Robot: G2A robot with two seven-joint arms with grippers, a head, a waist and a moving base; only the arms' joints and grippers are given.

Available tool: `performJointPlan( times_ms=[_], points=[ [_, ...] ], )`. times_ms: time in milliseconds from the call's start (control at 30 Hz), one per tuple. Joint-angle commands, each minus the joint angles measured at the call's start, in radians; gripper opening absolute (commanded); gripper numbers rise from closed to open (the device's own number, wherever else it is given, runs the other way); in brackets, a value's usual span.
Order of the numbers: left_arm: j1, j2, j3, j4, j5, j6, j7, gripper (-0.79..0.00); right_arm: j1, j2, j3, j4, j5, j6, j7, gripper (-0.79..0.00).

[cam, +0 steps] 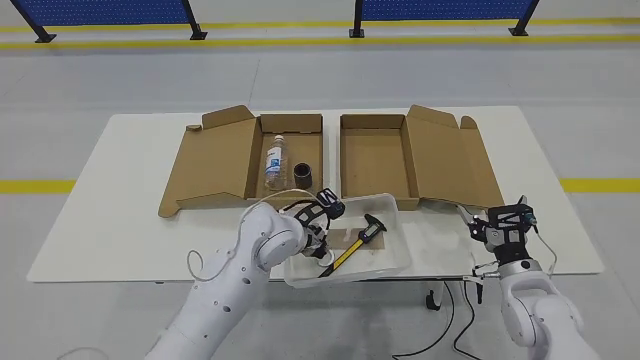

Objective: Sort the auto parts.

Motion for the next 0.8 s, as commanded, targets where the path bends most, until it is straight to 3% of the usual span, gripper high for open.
performJointPlan(
  times_ms=[0,767],
  points=[
    [-0.006,0.0,0.008,0.014,0.0,0.001,0.0,-0.437,0.0,0.0,0.0,0.0,0.0,0.0,0.0,0.0],
    [-0.027,0.005,0.067,0.065,-0.042,0.006,-0.014,-0.425,0.0,0.0,0.0,0.0,0.0,0.0,0.0,0.0]
  ],
)
